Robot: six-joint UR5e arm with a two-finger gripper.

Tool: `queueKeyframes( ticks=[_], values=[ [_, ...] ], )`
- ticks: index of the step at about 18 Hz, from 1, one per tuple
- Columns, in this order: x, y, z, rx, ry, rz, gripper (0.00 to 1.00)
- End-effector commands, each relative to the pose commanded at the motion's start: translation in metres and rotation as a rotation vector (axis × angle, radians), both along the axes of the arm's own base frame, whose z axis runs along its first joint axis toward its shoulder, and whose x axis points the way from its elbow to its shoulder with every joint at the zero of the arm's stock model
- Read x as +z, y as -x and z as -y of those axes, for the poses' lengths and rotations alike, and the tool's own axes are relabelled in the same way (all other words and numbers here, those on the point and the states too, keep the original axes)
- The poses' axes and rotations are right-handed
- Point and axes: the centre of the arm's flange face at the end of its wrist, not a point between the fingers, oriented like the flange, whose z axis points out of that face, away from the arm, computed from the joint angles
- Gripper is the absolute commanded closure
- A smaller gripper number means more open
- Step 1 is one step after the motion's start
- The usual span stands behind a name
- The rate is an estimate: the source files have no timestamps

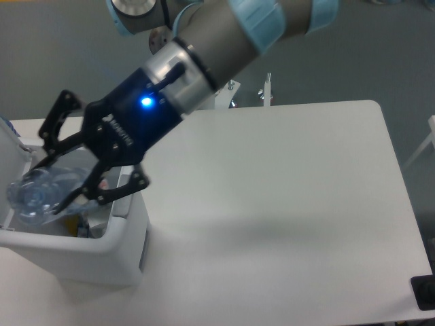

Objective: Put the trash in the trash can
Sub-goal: 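Open the gripper to drop the bottle and withdraw upward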

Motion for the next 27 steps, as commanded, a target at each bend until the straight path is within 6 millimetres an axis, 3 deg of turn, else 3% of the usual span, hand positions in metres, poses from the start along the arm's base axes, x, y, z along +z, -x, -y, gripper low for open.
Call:
queueKeyframes(
  ticks=[3,4,6,7,9,11,13,16,18,20,23,27],
  values=[
    [-0.014,-0.001,0.001,0.002,0.020,0.007,0.34],
    [-0.016,-0.001,0.002,0.000,0.021,0.004,0.20],
    [-0.019,-0.003,0.004,0.000,0.024,0.001,0.04],
    [-0.023,-0.003,0.005,0.007,0.036,-0.002,0.00],
    [-0.030,-0.002,0.011,0.017,0.049,0.000,0.00],
    [-0.040,0.016,0.021,0.037,0.047,-0.014,0.00],
    [-0.037,0.048,0.038,0.089,0.036,-0.030,0.00],
    [-0.014,0.107,0.072,0.187,-0.001,-0.080,0.00],
    [-0.011,0.133,0.086,0.210,-0.028,-0.155,0.00],
    [-0.018,0.163,0.099,0.274,0.014,-0.257,0.00],
    [-0.035,0.188,0.105,0.401,0.199,-0.457,0.00],
    [-0.064,0.203,0.114,0.387,0.338,-0.661,0.00]
  ],
)
